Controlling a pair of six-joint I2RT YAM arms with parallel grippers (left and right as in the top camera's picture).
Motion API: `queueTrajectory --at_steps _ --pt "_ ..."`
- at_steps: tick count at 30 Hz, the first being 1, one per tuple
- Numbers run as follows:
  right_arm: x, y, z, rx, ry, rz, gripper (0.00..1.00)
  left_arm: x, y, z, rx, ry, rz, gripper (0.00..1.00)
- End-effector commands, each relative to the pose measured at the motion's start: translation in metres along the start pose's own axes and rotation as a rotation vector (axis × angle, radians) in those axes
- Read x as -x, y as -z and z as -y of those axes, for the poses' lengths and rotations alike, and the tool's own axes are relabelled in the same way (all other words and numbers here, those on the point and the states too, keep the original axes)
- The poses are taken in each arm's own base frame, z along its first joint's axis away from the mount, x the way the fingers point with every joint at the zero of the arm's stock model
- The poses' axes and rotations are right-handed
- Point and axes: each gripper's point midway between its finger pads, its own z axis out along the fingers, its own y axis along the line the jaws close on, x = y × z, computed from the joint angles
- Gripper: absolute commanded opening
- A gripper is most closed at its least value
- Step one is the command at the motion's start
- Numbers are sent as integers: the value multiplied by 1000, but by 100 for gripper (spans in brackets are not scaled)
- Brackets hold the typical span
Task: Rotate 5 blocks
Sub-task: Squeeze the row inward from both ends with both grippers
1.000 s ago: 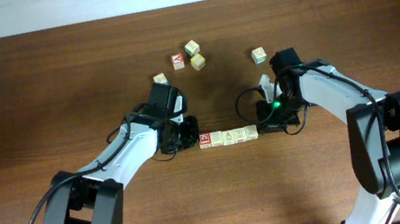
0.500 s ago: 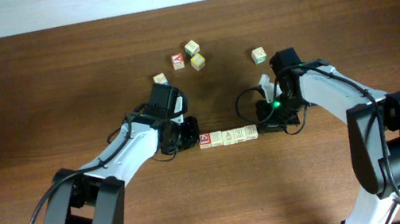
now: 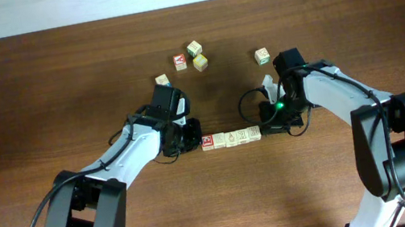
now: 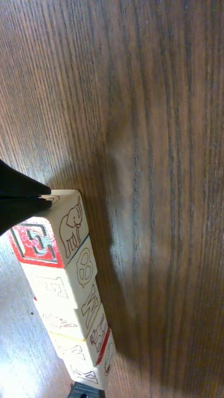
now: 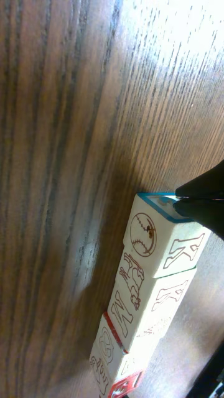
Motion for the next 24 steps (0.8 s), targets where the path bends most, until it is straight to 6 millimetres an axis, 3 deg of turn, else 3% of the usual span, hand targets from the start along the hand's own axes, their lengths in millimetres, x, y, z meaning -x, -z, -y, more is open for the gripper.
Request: queueTrajectory --at_steps 1,14,24 --pt "-1 -2 -10 61 28 -5 4 -7 -6 4 -18 -23 -24 0" --pt "-1 0 -18 104 35 -6 4 -7 -6 4 -18 -23 -24 0" --pt "0 18 -28 111 60 36 4 -7 -6 4 -19 -23 -23 0"
